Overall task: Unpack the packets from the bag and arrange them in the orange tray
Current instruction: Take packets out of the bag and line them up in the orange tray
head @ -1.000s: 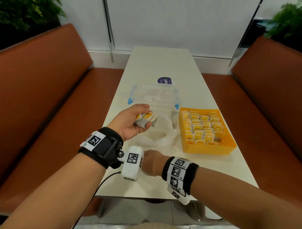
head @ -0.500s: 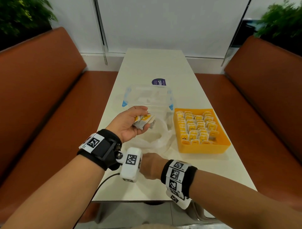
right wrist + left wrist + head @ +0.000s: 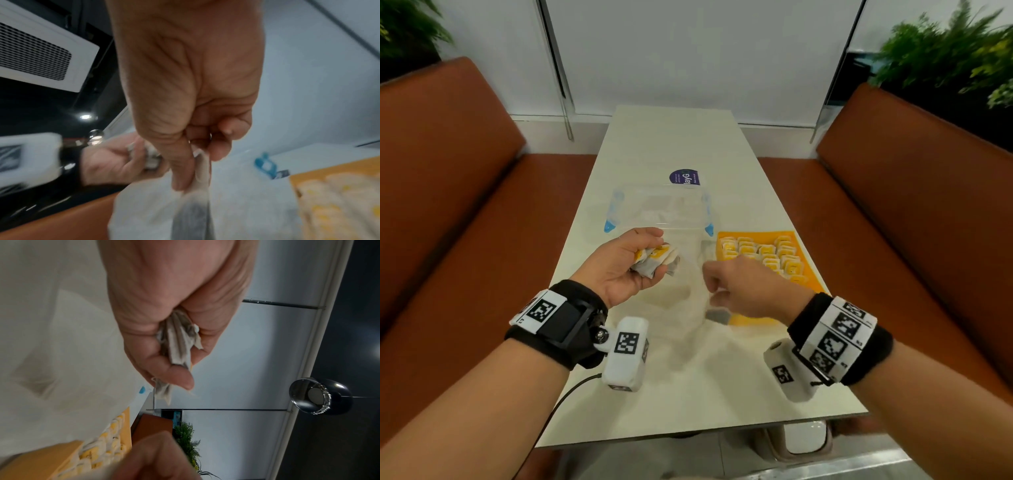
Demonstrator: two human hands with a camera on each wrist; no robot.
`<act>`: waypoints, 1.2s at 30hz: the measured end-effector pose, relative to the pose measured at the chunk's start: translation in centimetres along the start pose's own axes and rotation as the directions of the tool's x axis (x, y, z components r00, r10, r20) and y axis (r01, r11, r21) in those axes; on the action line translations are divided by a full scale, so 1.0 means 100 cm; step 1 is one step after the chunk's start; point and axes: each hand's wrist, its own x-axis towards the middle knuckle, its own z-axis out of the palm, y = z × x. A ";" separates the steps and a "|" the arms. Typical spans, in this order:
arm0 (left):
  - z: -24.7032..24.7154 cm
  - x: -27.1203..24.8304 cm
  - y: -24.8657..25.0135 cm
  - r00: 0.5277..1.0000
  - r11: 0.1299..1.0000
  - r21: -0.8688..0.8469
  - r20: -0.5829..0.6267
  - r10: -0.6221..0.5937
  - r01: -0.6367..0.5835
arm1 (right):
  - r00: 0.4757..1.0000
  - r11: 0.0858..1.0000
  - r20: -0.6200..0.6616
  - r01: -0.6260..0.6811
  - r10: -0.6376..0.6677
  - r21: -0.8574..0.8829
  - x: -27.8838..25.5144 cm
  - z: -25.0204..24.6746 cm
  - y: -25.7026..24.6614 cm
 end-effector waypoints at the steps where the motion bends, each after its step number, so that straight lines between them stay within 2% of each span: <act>1: 0.001 0.000 0.000 1.000 1.000 0.004 0.003 -0.001 0.001 | 0.997 0.998 -0.041 -0.059 0.060 0.020 -0.002 -0.007 0.013; 3: 0.003 0.001 -0.001 1.000 1.000 0.008 0.006 -0.004 0.004 | 0.975 0.979 -0.094 -0.200 0.202 0.030 -0.003 -0.020 0.041; 6: 0.005 0.003 -0.002 1.000 1.000 0.009 0.007 -0.005 0.005 | 0.910 0.912 -0.123 -0.406 0.397 -0.062 -0.006 -0.029 0.084; 9: 0.006 0.005 -0.002 1.000 1.000 0.009 0.002 -0.004 0.003 | 0.847 0.834 -0.064 -0.532 0.528 -0.150 -0.008 -0.029 0.112; 13: 0.006 0.008 -0.003 1.000 1.000 0.009 0.003 -0.009 0.009 | 0.811 0.809 0.104 -0.548 0.576 -0.213 -0.009 -0.029 0.127; 15: 0.007 0.010 -0.004 1.000 1.000 0.007 0.001 -0.013 0.013 | 0.807 0.808 0.128 -0.538 0.576 -0.242 -0.007 -0.025 0.131; 18: 0.007 0.012 -0.005 1.000 1.000 0.004 0.002 -0.018 0.018 | 0.818 0.799 0.082 -0.526 0.569 -0.291 -0.002 -0.014 0.134; 23: 0.008 0.013 -0.004 1.000 1.000 0.005 -0.004 -0.018 0.018 | 0.833 0.796 0.090 -0.482 0.546 -0.366 0.004 0.004 0.141; 32: 0.009 0.014 -0.006 1.000 1.000 -0.005 -0.025 -0.018 0.018 | 0.808 0.703 -0.030 -0.529 0.588 -0.474 0.010 0.022 0.158; 36: 0.009 0.015 -0.006 0.999 1.000 -0.009 -0.034 -0.016 0.016 | 0.827 0.670 -0.062 -0.493 0.558 -0.555 0.010 0.026 0.163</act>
